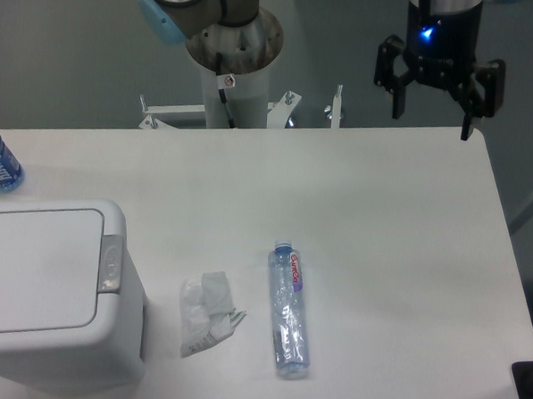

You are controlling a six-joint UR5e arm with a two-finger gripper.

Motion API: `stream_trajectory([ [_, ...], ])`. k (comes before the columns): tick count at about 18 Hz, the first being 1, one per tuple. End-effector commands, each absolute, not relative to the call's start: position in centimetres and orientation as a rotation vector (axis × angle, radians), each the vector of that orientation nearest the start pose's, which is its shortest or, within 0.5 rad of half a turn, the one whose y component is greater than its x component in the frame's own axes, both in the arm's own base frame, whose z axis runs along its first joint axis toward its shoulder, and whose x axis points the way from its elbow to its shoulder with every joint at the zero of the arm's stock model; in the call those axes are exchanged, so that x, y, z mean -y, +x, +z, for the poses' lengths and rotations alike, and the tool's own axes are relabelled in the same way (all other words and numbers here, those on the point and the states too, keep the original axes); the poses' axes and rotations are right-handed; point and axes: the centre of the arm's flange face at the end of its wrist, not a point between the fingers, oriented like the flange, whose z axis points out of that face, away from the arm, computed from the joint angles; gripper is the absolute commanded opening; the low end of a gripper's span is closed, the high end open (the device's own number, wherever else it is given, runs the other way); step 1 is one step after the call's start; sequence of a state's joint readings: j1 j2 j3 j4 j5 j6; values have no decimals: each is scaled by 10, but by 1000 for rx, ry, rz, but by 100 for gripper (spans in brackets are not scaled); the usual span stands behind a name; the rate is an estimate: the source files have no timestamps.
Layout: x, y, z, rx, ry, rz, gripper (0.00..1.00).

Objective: Open the trash can

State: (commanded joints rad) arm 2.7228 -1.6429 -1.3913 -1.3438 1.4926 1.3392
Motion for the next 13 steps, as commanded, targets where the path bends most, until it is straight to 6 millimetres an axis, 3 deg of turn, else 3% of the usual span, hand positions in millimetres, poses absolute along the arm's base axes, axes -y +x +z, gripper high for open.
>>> stream_trajectory([
  [9, -358, -436, 570, -298, -2906, 434, 100],
  [13, -389, -422, 572, -173, -2853, 478, 100],
])
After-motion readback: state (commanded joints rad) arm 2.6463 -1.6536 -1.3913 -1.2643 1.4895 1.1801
